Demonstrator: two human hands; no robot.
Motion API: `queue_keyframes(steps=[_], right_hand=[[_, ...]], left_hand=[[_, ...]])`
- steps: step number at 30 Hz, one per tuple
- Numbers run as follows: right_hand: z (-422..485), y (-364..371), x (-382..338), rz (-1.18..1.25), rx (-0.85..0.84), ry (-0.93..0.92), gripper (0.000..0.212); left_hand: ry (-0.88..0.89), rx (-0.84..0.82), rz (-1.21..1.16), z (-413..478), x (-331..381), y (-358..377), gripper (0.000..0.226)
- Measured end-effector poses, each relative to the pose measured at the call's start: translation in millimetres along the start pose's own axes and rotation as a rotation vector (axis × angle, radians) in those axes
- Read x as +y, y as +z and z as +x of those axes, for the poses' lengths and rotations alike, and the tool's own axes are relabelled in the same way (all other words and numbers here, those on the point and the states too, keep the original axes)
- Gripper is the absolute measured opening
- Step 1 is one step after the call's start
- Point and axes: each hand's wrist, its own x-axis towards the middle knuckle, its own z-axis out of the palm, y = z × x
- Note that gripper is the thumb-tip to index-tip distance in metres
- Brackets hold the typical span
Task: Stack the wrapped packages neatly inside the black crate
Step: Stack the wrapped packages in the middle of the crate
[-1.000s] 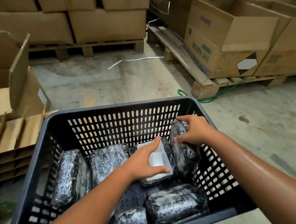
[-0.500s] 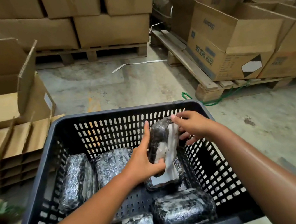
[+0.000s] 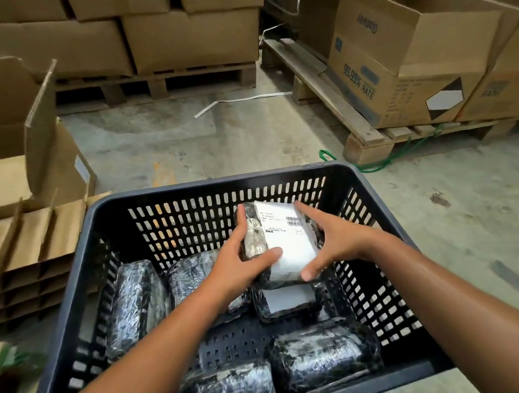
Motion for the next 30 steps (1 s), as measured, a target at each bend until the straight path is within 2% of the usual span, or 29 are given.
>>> queue_keyframes(steps=[3, 5, 10, 15, 20, 25, 30], right_hand=[[1, 8, 1, -0.09, 0.019, 0.003, 0.162], [1, 13, 1, -0.16, 0.071, 0.018, 0.165], [5, 25, 5, -0.295, 0.11, 0.049, 0.165], [14, 33, 14, -0.361, 0.054, 0.089, 0.163], [26, 42, 21, -0.351, 0.059, 0.122, 0.161], [28, 43, 24, -0.328, 0.044, 0.149, 0.157], [20, 44, 20, -0.323, 0.041, 0.149, 0.146]], left_hand=[[-0.021, -0.094, 0.238, 2, -2, 2, 0.143], [-0.038, -0.106, 0.391, 3, -5, 6, 0.151], [-0.133, -0.125, 0.58, 5, -18, 9, 0.151], [-0.163, -0.184, 0.712, 5, -34, 6, 0.153], [-0.166, -0.039, 0.995, 10, -40, -4, 0.152], [-0.171, -0.157, 0.967, 17, -43, -10, 0.157], [-0.131, -0.136, 0.974, 19, -40, -7, 0.154]])
